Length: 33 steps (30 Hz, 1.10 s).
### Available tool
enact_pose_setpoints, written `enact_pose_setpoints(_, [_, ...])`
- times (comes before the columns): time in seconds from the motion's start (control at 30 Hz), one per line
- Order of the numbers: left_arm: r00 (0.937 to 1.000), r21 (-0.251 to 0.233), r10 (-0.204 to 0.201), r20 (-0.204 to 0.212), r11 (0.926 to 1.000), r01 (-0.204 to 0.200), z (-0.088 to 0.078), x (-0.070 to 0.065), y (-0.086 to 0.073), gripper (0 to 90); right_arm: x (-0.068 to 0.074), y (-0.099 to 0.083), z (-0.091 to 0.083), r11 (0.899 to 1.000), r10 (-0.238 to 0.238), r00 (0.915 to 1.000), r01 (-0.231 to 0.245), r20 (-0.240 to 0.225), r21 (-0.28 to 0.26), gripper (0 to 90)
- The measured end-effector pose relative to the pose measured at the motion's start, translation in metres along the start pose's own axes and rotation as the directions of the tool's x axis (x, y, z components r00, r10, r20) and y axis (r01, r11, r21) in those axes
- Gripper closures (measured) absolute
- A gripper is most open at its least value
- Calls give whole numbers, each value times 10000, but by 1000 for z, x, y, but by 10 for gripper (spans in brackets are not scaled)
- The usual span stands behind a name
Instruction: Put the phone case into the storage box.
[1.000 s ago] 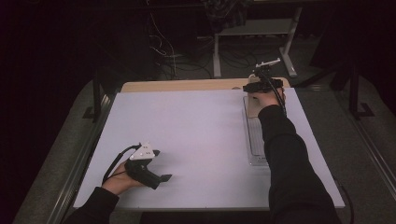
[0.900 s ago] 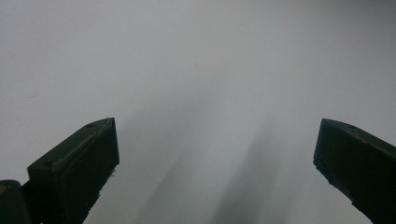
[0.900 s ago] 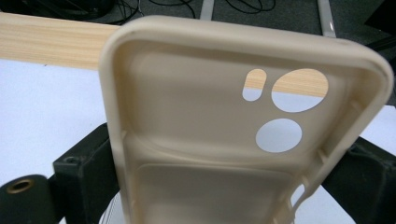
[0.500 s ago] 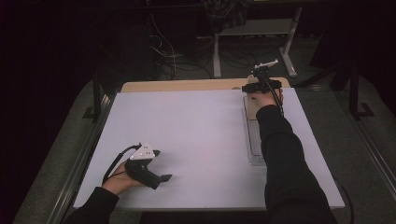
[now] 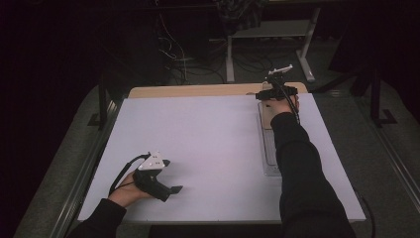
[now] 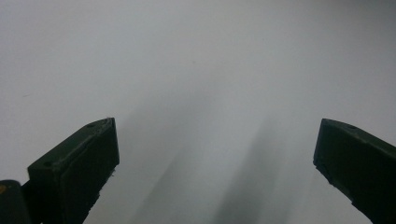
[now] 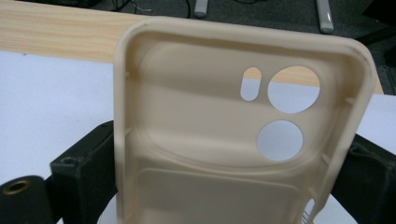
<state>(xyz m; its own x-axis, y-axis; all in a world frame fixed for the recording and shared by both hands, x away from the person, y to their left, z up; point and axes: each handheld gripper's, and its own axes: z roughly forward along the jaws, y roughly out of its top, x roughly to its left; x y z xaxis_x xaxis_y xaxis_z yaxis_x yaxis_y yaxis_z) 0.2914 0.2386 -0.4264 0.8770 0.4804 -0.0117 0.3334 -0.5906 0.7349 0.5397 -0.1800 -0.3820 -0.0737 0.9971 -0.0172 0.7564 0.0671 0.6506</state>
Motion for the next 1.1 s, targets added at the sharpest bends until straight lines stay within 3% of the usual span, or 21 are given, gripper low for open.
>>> enact_pose_setpoints(0.8, [10000,-86,-78,31,9999,79,1,-2,0,0,-3,-1,1,9997,200,9990,-194,-407,148,12])
enact_pose_setpoints(1.1, [10000,-77,-57,48,10000,57,1,-1,0,0,-4,0,-3,9998,197,9989,-198,-431,-22,4])
